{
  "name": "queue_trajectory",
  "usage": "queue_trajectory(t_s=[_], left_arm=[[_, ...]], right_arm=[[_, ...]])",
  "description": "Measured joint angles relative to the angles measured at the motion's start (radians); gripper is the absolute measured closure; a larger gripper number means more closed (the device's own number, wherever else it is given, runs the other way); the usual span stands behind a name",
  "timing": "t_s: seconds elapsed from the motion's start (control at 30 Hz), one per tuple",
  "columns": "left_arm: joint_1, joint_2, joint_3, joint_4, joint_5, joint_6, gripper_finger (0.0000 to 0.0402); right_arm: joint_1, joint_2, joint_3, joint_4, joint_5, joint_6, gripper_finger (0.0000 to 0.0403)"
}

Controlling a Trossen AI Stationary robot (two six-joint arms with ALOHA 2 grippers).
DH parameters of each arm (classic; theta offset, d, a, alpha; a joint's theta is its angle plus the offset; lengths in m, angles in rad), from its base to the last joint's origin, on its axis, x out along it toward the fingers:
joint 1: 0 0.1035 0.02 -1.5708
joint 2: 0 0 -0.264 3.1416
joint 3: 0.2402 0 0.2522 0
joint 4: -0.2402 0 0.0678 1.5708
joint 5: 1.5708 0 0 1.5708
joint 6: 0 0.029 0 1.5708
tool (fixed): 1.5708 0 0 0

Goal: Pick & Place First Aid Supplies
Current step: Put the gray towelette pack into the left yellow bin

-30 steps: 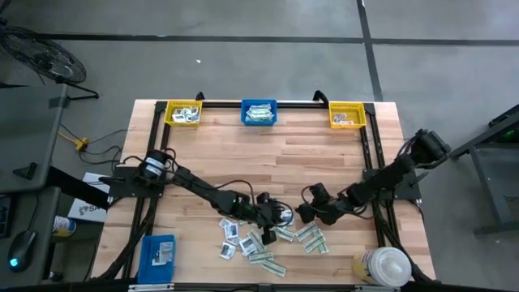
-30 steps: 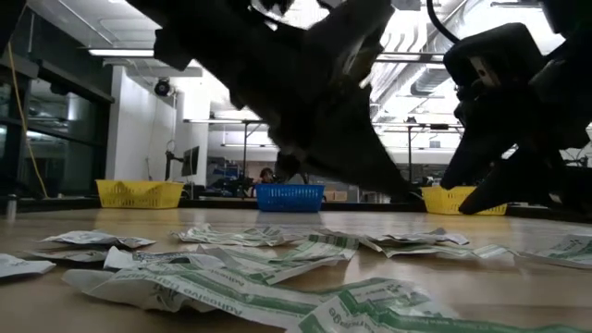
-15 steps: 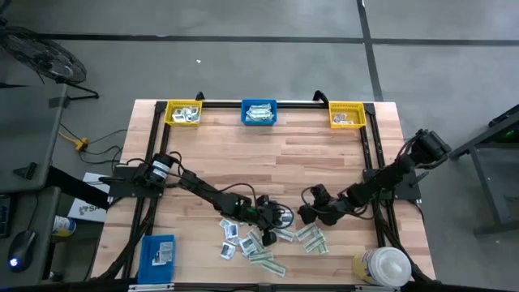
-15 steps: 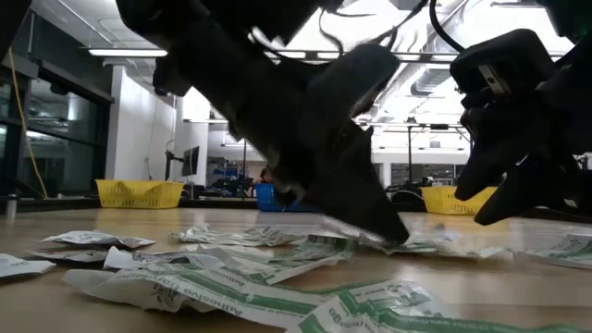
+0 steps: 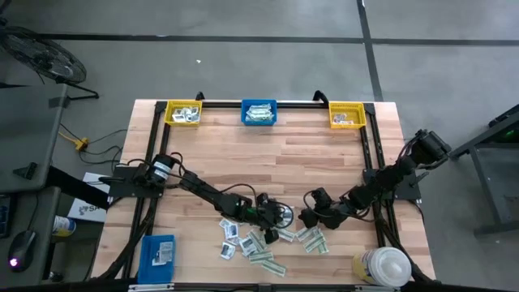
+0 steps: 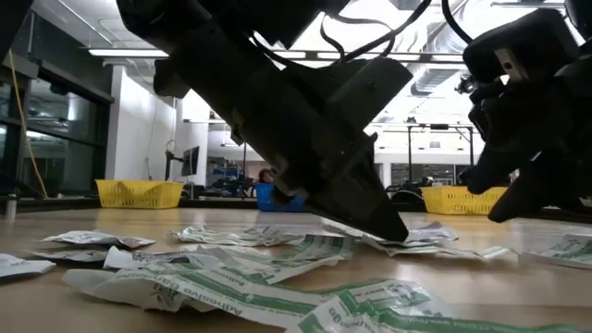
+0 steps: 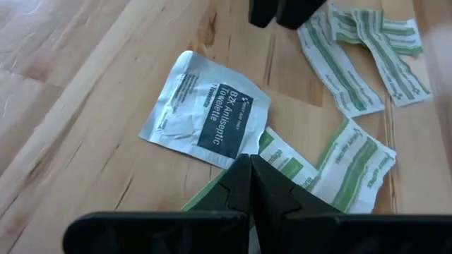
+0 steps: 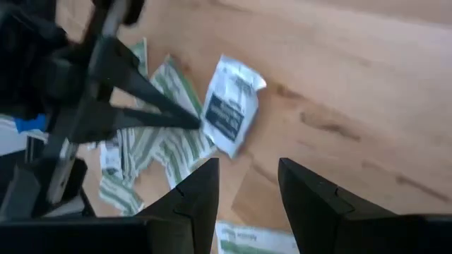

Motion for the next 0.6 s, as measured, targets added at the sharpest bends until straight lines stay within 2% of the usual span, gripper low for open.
queue_trajectory(t_s=[0.13, 0.23, 0.43, 0.6], left_arm=[[-0.001, 0.031, 0.001, 0.029, 0.016, -0.058, 0.0401], [-0.001, 0.036, 0.000, 0.028, 0.019, -0.074, 0.0401], [0.006, 0.038, -0.002, 0.030, 0.023, -0.075, 0.0401], [0.006, 0.039, -0.002, 0.028, 0.026, -0.074, 0.0401]], right_arm=[[-0.021, 0.017, 0.000, 0.004, 0.032, -0.011, 0.0263], [-0.038, 0.052, 0.000, 0.016, 0.019, -0.010, 0.0263], [-0.049, 0.144, 0.003, 0.132, 0.011, -0.011, 0.0263], [-0.053, 0.172, 0.004, 0.192, -0.006, -0.021, 0.0263]])
